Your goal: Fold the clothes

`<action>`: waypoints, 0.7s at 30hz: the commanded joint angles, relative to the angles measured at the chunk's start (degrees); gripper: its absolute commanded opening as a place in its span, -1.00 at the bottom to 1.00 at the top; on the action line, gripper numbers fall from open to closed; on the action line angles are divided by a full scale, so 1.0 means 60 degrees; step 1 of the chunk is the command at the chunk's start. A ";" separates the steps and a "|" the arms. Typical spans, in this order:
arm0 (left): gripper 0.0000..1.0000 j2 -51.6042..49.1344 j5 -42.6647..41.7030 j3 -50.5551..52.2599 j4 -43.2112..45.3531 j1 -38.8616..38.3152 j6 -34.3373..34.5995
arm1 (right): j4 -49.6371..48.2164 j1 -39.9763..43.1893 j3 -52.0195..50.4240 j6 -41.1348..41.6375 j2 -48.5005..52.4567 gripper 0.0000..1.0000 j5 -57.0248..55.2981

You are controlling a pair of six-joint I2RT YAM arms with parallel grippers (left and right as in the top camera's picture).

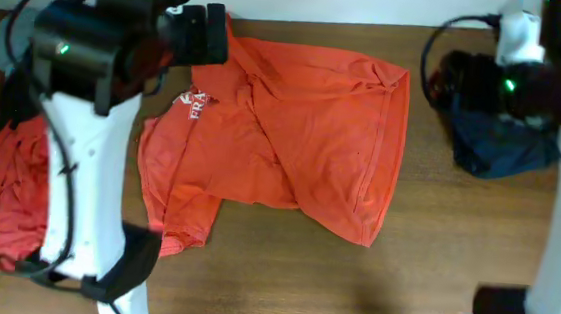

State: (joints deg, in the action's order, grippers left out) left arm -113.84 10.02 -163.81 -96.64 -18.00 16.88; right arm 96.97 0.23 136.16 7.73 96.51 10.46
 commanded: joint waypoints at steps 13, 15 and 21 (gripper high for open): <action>0.97 0.1818 -0.1206 0.6302 0.0131 -0.1082 0.0331 | -0.2102 0.0025 -0.7868 0.0353 -0.3045 0.97 0.0506; 0.97 0.1858 -0.1137 0.7395 0.0586 -0.1056 0.0503 | -0.2718 0.0025 -0.8990 0.0255 -0.3027 0.97 0.0783; 0.97 0.2269 -0.1100 1.0393 0.2499 -0.1038 0.1202 | -0.5049 0.0025 -1.2273 0.0117 -0.2841 0.97 0.1432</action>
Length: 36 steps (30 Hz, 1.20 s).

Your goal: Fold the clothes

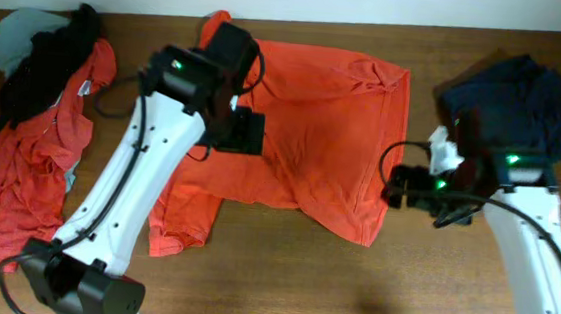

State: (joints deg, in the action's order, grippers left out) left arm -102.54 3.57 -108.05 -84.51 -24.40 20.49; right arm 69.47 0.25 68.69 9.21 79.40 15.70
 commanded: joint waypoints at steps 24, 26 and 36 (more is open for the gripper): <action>0.89 0.0437 0.0328 0.7566 0.5818 0.2033 0.2229 | -0.6451 -0.1803 -0.5450 -0.0448 0.0157 0.35 0.0372; 0.82 0.0433 0.0302 0.7734 0.5901 0.2033 0.2229 | -0.6477 -0.1800 -0.5450 -0.0452 0.0215 0.25 0.0346; 0.53 0.0433 0.0291 0.8728 0.6747 0.2033 0.2229 | -0.6732 -0.1800 -0.5450 -0.0452 0.0787 0.13 0.0350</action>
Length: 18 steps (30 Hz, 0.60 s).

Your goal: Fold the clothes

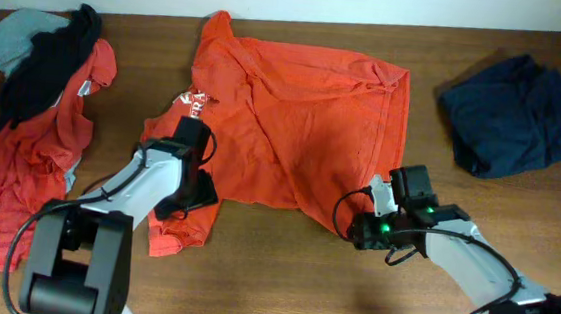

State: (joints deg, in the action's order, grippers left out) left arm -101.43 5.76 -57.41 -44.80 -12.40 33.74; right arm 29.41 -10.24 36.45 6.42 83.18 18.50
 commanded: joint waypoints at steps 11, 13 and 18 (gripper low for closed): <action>-0.91 0.0248 -0.0069 0.0350 0.0277 0.0033 0.0022 | -0.0036 -0.0040 -0.0076 0.0568 0.0157 -0.88 -0.0051; -0.98 0.0248 -0.0066 0.0350 0.0266 0.0033 0.0018 | -0.0004 -0.0033 -0.0073 0.0816 0.0153 -0.92 -0.0055; -0.98 0.0251 0.0022 0.0346 0.0186 0.0062 0.0015 | 0.0725 0.0164 0.0146 0.1311 0.0135 -0.92 -0.0535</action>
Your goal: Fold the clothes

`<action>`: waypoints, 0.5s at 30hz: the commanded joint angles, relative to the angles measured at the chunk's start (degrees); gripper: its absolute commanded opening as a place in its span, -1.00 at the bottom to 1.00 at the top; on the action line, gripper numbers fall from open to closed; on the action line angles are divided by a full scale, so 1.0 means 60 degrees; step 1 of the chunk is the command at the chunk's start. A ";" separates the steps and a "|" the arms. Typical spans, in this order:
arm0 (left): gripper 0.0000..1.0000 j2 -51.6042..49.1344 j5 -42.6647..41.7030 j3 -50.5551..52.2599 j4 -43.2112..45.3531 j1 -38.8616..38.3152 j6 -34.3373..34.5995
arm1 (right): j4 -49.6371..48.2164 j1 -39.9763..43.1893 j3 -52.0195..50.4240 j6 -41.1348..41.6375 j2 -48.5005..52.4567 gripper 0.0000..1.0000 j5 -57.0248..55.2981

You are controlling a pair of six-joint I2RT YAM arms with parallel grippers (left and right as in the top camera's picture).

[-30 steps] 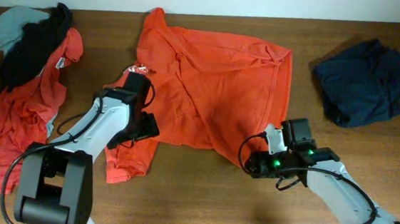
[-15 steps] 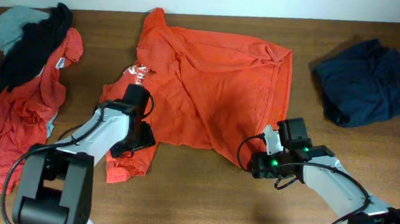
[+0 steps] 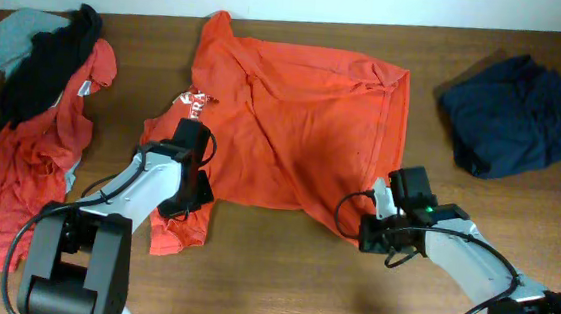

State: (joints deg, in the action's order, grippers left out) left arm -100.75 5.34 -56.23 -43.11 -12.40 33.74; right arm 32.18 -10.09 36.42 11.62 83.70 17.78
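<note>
An orange shirt [image 3: 299, 118] lies spread, somewhat crumpled, across the middle of the brown table, with white lettering [image 3: 193, 100] near its left side. My left gripper [image 3: 182, 205] is down on the shirt's near-left flap, just above the bunched sleeve [image 3: 176, 233]. At the shirt's near-right corner sits my right gripper [image 3: 365, 234], its tip on the hem. From overhead the fingers of both are hidden under the wrists, so neither one's state shows.
A dark navy garment [image 3: 515, 113] lies crumpled at the back right. At the left edge is a pile of clothes [image 3: 30, 147], red with black and pale grey-green pieces on top. A white wall borders the table's far edge [image 3: 371, 26].
Both grippers have stayed low at the shirt's near corners. The left has shifted slightly toward the near left, the right slightly to the right. The near-left sleeve looks a little more bunched.
At first both arms were raised high near the camera, over the pile and the navy garment. Then the left hung over the shirt's left half and the right beside its right edge. Afterwards both were down at the shirt's near corners, where they are now.
</note>
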 commanded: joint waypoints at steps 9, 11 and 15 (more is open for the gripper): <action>-0.98 0.0138 0.0084 0.0149 -0.0401 0.1060 -0.0288 | 0.2481 0.2215 0.1417 0.0900 0.0040 -0.92 -0.0896; -0.98 0.0138 0.0080 0.0149 -0.0426 0.1304 -0.0419 | 0.2728 0.2641 0.1661 0.0896 0.0040 -0.92 -0.0896; -0.98 0.0178 0.0080 0.0149 -0.0448 0.1512 -0.1126 | 0.3053 0.3107 0.1960 0.0794 0.0040 -0.92 -0.0900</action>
State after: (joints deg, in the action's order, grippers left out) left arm -100.73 4.71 -56.23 -45.47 -4.34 30.87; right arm 49.67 6.96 46.59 16.23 83.74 14.20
